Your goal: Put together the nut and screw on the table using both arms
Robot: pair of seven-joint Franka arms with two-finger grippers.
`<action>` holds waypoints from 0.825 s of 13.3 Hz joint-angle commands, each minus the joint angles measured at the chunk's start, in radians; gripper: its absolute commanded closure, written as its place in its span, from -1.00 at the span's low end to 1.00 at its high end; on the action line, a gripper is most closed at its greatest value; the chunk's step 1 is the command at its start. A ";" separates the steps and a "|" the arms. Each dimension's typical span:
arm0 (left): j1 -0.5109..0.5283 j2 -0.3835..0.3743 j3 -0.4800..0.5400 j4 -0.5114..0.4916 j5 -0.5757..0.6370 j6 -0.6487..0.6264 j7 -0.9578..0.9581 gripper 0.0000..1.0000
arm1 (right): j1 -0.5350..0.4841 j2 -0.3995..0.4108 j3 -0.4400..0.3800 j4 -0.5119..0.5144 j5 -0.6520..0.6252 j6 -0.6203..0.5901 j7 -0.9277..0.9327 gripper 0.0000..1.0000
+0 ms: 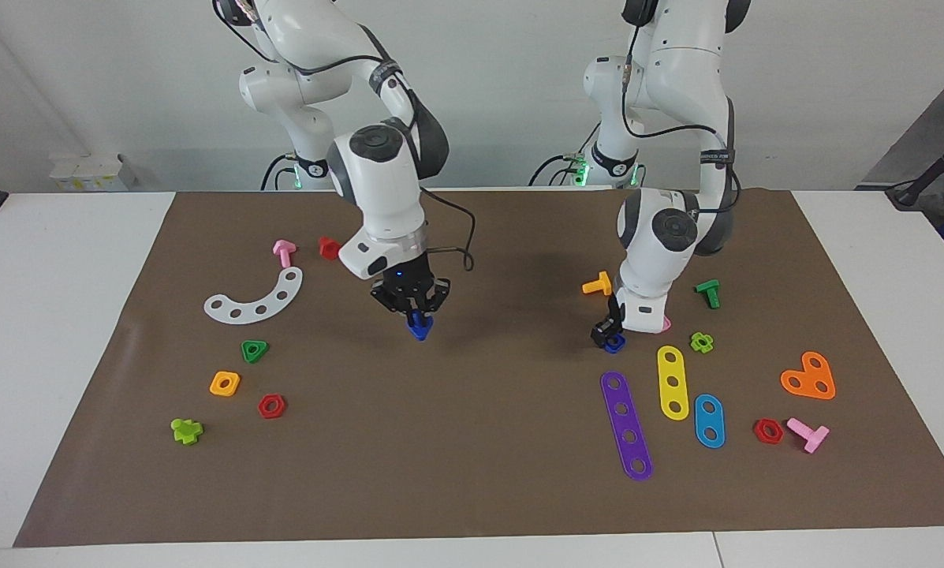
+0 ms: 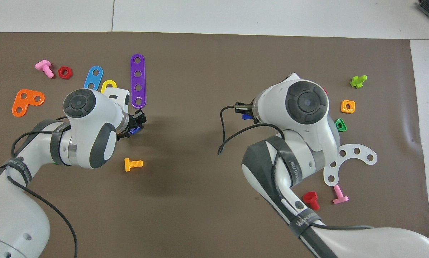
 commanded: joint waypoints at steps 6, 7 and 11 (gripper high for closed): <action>-0.019 -0.007 0.016 -0.002 0.071 0.022 0.004 0.50 | 0.135 0.166 0.000 0.046 -0.207 0.100 0.323 1.00; -0.019 -0.004 0.014 0.014 0.077 0.022 0.005 0.50 | 0.135 0.171 0.000 0.045 -0.209 0.102 0.328 1.00; -0.021 0.024 0.013 0.095 0.083 0.002 0.012 0.54 | 0.141 0.204 0.001 0.045 -0.209 0.149 0.371 0.74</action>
